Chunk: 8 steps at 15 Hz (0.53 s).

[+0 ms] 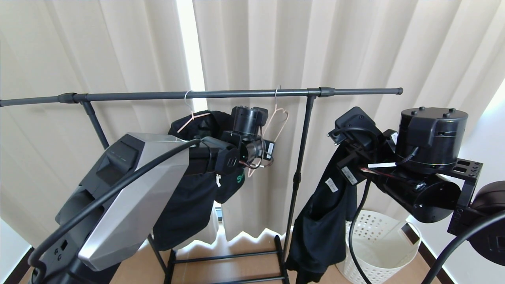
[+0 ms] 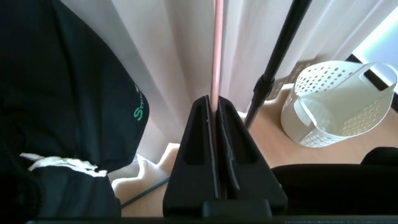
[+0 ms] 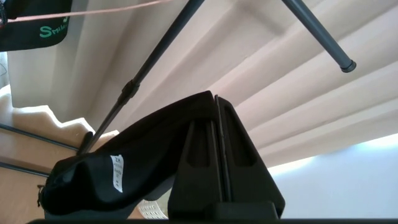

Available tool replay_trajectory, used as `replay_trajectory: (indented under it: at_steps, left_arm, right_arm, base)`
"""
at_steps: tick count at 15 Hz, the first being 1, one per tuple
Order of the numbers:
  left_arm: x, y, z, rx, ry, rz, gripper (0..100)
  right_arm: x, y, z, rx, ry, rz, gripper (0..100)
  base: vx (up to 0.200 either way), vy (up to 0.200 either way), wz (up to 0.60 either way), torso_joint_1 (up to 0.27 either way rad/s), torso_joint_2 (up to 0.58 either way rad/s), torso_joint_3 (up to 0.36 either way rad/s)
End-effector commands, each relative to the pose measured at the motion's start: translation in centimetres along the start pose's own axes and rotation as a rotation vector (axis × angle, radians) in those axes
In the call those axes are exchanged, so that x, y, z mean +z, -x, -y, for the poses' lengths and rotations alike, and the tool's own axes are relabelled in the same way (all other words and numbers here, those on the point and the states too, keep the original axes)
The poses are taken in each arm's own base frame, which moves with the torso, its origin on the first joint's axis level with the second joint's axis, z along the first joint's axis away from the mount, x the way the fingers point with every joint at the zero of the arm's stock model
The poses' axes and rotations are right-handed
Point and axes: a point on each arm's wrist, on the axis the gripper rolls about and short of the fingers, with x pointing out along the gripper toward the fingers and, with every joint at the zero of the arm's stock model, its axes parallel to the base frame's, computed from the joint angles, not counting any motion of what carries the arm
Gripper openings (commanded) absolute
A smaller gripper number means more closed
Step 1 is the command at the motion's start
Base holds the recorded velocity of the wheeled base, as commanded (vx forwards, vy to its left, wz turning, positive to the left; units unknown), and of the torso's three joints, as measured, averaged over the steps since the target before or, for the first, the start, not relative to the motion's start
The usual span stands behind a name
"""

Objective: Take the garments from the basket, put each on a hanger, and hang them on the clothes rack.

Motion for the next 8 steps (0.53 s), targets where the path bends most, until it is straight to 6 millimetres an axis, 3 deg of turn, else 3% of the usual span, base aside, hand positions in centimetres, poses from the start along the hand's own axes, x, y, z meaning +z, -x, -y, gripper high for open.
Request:
replay_trajectory:
  at_steps: [1,8]
  left_arm:
    - [1.7,1.3,-0.4,0.024,0.011,0.04,0]
    - [2.6,4.1,-0.4,0.012,0.042,0.027,0]
  right_arm:
    - [0.0,-0.1,-0.1,0.001,0.002,-0.002,0]
    - [0.0,0.0,0.0,0.0,0.001,-0.001,0]
  base:
    - [0.0,0.0,0.0,0.0,0.0,0.0]
    - [0.0,0.0,0.0,0.0,0.0,0.0]
